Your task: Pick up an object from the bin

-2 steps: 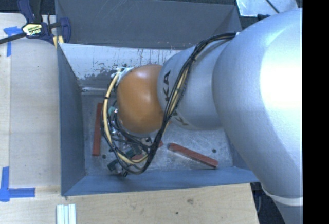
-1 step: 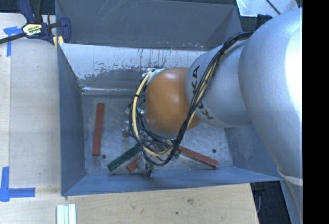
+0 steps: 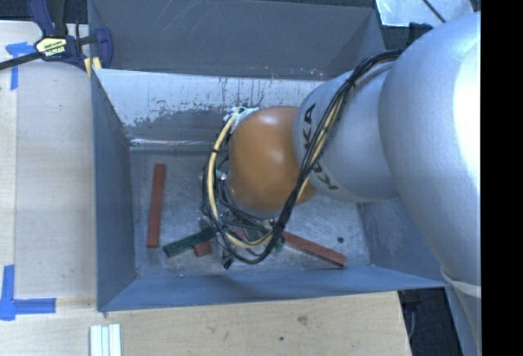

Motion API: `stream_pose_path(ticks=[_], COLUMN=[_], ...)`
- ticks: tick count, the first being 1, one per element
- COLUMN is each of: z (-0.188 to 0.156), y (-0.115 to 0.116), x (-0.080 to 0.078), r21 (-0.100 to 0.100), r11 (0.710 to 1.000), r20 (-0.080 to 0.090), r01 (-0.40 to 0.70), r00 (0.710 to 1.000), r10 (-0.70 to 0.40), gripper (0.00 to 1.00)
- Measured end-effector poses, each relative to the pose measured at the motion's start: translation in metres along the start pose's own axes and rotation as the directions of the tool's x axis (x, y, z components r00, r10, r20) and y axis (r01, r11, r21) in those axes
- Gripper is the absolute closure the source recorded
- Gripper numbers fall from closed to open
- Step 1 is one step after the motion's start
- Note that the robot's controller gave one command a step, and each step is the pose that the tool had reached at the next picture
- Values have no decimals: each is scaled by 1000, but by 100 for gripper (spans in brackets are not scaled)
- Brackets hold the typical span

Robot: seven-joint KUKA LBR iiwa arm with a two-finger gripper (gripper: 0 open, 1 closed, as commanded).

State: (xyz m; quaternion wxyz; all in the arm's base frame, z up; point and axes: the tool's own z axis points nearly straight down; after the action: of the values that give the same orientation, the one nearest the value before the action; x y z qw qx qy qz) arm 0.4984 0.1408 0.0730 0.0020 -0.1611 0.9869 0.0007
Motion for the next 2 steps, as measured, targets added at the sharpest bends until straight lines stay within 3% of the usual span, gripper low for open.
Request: stream_pose_path(ticks=[1,2], z=[-52,-50], y=[-21,-20], x=[17,17], r21=[2,0], r11=[982,982], r20=[2,0], r01=[189,187], r00=[982,982], r10=[-189,-187], gripper=[100,0])
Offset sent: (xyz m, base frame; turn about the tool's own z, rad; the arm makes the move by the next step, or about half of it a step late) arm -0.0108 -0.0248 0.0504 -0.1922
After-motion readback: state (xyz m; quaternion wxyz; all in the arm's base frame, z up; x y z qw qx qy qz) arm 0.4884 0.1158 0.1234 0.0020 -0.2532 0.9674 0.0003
